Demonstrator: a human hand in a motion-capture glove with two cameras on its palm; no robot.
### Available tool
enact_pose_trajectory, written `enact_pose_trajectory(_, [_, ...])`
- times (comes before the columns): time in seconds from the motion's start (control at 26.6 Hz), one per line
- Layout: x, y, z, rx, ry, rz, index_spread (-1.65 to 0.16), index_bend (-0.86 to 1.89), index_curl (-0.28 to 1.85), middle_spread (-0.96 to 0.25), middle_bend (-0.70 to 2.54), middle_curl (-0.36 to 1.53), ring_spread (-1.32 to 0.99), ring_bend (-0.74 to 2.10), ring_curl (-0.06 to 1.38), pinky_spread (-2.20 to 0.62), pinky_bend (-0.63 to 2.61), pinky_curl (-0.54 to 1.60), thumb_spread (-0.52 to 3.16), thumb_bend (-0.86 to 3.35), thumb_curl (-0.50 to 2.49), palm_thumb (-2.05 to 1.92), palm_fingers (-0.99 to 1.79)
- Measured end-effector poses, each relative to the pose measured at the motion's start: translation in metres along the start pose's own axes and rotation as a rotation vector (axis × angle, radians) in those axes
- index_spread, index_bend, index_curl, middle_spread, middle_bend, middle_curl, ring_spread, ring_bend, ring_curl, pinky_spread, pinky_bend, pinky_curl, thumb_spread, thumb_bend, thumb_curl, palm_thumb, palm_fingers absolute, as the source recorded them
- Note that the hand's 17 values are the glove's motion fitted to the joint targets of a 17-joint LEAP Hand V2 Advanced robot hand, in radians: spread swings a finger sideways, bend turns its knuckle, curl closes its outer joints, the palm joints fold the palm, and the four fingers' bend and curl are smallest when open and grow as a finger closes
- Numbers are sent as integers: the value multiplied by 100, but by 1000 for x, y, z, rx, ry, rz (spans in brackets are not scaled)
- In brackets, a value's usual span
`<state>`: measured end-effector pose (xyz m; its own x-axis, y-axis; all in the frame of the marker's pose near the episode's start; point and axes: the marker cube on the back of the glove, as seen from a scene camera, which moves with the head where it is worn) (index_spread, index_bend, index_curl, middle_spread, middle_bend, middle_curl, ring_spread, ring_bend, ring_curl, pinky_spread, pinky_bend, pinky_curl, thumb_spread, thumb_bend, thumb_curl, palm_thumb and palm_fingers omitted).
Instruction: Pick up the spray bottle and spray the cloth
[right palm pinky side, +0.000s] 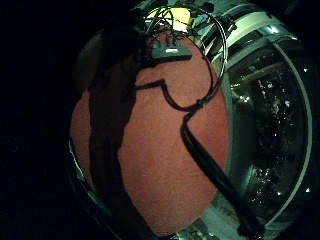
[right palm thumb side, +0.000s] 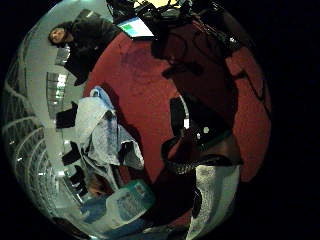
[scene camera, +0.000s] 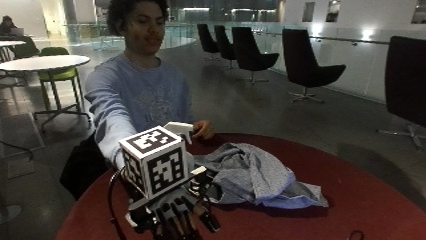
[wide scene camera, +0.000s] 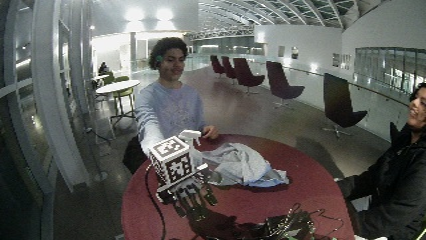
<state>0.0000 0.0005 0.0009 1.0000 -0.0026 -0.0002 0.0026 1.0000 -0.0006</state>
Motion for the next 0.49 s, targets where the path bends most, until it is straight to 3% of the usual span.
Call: enact_pose_trajectory(0.49, [0, 3, -1, -21, -29, 0, -37, 15, 21, -4, 34, 21, -1, 27, 17, 20, 26, 19, 95, 31, 19, 57, 52])
